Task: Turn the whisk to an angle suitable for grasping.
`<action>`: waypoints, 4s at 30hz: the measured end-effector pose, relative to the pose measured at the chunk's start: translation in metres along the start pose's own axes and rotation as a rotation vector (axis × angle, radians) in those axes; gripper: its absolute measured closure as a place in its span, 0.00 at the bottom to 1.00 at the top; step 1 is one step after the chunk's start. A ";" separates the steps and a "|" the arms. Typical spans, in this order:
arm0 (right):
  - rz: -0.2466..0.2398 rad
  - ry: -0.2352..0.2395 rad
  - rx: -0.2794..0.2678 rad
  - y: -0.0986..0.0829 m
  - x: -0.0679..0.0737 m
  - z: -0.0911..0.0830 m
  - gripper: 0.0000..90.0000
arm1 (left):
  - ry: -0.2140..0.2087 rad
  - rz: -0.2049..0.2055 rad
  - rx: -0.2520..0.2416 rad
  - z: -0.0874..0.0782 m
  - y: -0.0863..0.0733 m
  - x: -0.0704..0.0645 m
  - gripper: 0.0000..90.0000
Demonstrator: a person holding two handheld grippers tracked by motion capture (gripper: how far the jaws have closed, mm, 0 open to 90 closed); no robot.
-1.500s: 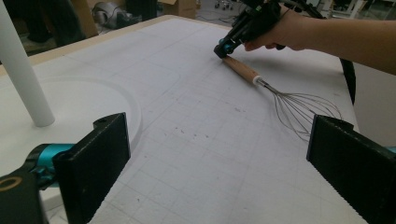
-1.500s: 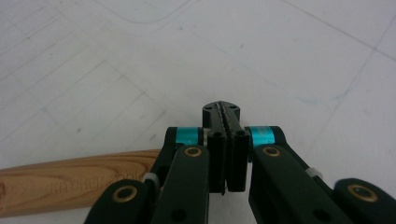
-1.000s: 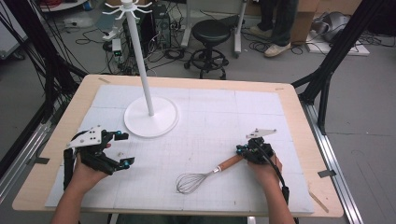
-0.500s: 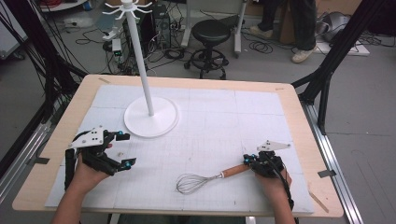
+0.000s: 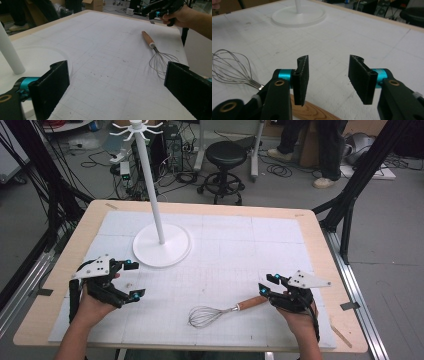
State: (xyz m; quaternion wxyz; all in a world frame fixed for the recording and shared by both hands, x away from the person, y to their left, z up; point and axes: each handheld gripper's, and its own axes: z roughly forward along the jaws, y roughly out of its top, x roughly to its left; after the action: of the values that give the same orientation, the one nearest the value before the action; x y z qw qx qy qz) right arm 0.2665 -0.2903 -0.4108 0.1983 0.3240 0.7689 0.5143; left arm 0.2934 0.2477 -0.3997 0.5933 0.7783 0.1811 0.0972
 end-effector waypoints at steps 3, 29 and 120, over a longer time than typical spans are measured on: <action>-0.037 0.008 -0.036 0.007 0.004 -0.005 0.46 | 0.000 0.005 -0.008 0.000 0.001 -0.001 0.07; -0.044 -0.005 -0.085 0.009 -0.003 -0.016 0.23 | -0.003 0.008 -0.017 -0.003 0.003 -0.001 0.07; -0.397 0.446 0.458 0.051 0.094 0.181 0.64 | 0.018 0.012 -0.040 -0.013 0.006 0.001 0.07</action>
State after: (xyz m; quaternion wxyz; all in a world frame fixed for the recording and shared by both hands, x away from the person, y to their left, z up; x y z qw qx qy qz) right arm 0.3301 -0.0908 -0.4320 0.0444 0.0847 0.9362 0.3382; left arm 0.2900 0.2585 -0.3907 0.6067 0.7662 0.1801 0.1114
